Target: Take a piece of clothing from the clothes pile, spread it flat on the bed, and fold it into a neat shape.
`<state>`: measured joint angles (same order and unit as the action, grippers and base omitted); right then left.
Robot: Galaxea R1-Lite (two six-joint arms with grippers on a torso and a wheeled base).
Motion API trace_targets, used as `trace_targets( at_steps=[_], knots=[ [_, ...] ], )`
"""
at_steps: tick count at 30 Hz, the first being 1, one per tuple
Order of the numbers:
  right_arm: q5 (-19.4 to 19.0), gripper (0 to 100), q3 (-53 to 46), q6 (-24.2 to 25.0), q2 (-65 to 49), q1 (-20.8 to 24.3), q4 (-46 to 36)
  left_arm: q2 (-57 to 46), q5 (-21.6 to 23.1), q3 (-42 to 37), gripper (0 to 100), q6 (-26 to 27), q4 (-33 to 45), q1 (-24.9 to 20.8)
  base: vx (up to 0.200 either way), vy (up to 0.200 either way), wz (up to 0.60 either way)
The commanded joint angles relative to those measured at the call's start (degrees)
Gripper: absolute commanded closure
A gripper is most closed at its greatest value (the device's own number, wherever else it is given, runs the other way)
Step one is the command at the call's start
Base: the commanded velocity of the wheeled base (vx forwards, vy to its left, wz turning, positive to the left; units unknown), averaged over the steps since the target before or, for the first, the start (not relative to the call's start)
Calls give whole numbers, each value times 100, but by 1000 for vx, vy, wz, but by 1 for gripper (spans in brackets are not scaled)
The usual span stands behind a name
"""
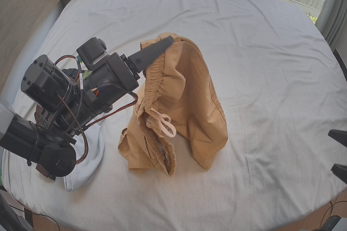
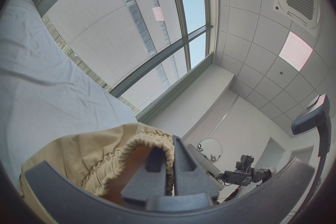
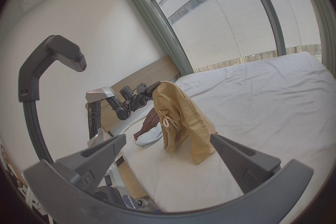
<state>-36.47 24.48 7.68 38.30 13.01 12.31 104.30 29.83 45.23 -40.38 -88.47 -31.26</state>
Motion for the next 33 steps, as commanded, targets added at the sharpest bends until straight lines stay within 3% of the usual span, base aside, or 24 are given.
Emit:
trace_targets(
  at_steps=[1, 4, 8, 19, 25, 33],
  knots=[
    [-97, 0, 39, 32, 1250, 18, 509, 11, -21, 48, 100, 12, 5, 49, 0, 0, 0],
    [-123, 0, 206, 172, 1970, -352, 1300, 134, -153, 294, 100, 56, 5, 102, 0, 0, 0],
    [-123, 0, 250, 383, 2674, -334, 2021, 178, -355, 390, 100, 65, 5, 120, 0, 0, 0],
    [-132, 0, -303, 392, 3799, -439, 2425, 204, -548, 531, 100, 241, -4, 155, 0, 0, 0],
    [-132, 0, -655, 462, 4467, -404, 3445, 178, -566, 399, 100, 513, -4, 164, 0, 0, 0],
    [-237, 0, -743, 1500, 5012, -281, 4174, 196, -566, 390, 100, 575, -4, 181, 0, 0, 0]
  ],
)
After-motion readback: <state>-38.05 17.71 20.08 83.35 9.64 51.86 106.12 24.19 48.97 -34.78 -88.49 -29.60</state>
